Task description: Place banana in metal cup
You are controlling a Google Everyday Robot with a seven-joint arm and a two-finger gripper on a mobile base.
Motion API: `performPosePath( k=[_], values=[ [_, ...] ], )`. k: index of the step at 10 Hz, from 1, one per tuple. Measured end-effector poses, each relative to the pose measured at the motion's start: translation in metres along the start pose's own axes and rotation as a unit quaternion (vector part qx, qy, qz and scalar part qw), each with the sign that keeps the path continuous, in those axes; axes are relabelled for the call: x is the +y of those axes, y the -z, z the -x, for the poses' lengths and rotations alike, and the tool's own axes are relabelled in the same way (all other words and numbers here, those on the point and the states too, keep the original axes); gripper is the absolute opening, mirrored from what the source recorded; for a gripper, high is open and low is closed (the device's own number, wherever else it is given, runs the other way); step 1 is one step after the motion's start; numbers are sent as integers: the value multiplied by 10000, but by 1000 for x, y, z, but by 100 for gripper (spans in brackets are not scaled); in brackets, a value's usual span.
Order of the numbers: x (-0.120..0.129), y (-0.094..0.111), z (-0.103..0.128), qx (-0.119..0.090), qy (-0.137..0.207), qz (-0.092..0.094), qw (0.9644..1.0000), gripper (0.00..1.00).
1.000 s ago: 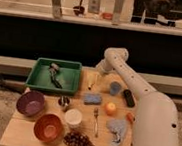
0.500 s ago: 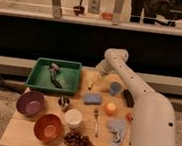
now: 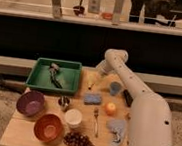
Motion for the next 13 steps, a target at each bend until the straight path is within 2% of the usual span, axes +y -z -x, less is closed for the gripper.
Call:
performPosePath(
  k=[13],
  values=[
    [-1, -11, -4, -110, -229, 109, 9996, 80]
  ],
)
